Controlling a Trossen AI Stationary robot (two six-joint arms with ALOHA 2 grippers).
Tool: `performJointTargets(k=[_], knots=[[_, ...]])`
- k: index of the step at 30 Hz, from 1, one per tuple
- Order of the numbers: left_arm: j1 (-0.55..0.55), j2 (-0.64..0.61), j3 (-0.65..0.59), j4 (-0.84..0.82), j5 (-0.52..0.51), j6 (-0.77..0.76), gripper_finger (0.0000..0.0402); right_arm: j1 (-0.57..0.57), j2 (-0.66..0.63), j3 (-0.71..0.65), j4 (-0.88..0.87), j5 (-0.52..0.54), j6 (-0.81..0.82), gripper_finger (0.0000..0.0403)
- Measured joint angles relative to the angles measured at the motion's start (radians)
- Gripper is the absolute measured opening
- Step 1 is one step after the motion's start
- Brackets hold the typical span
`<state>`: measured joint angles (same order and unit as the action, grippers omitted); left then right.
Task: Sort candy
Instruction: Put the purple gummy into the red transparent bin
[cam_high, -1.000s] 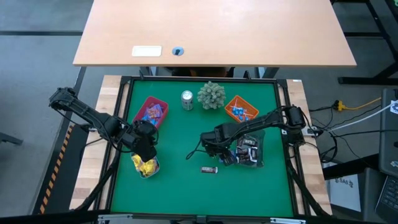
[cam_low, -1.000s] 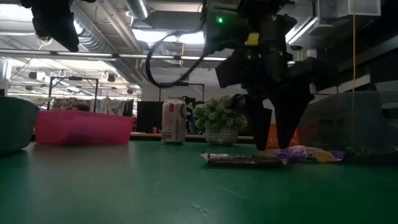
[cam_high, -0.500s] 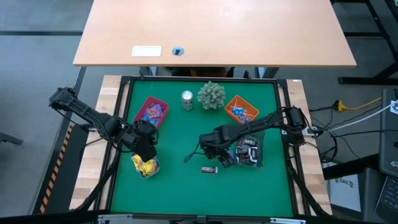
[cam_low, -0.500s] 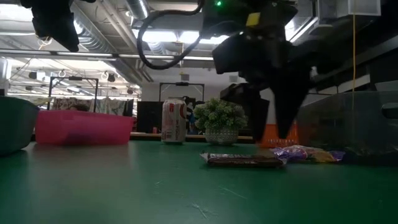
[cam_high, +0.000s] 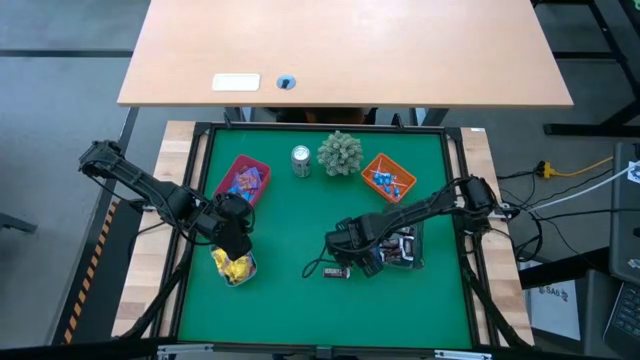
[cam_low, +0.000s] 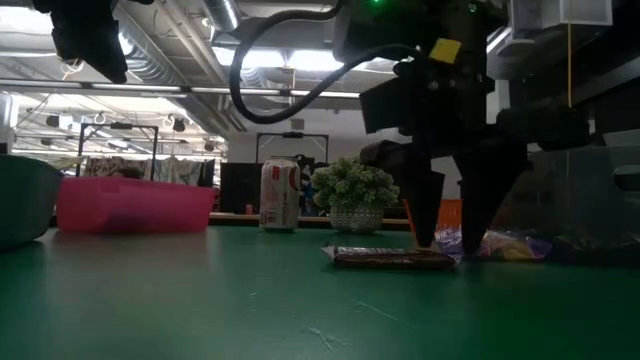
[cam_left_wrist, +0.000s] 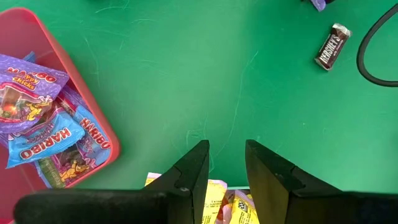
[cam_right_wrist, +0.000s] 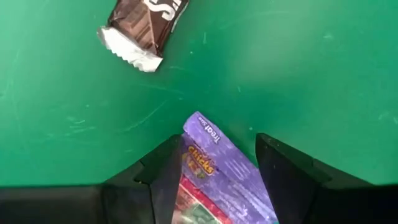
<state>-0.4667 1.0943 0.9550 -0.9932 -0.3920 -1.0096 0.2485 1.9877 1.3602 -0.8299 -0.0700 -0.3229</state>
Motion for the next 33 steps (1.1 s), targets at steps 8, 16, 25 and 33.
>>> performJointTargets(k=[8,16,25,33], knots=[[0.0,0.0,0.0,0.0,0.0,0.0,0.0093,0.0,0.0,0.0,0.002,0.0,0.001,0.0154],[0.0,0.0,0.0,0.0,0.0,0.0,0.0093,0.0,0.0,0.0,0.002,-0.001,0.003,0.0052],[0.0,0.0,0.0,0.0,0.0,0.0,0.0093,0.0,-0.001,0.0,0.024,-0.001,0.003,0.0013],[0.0,0.0,0.0,0.008,-0.035,0.0,0.0093,0.0,-0.001,0.0,0.058,-0.001,0.003,0.0006]])
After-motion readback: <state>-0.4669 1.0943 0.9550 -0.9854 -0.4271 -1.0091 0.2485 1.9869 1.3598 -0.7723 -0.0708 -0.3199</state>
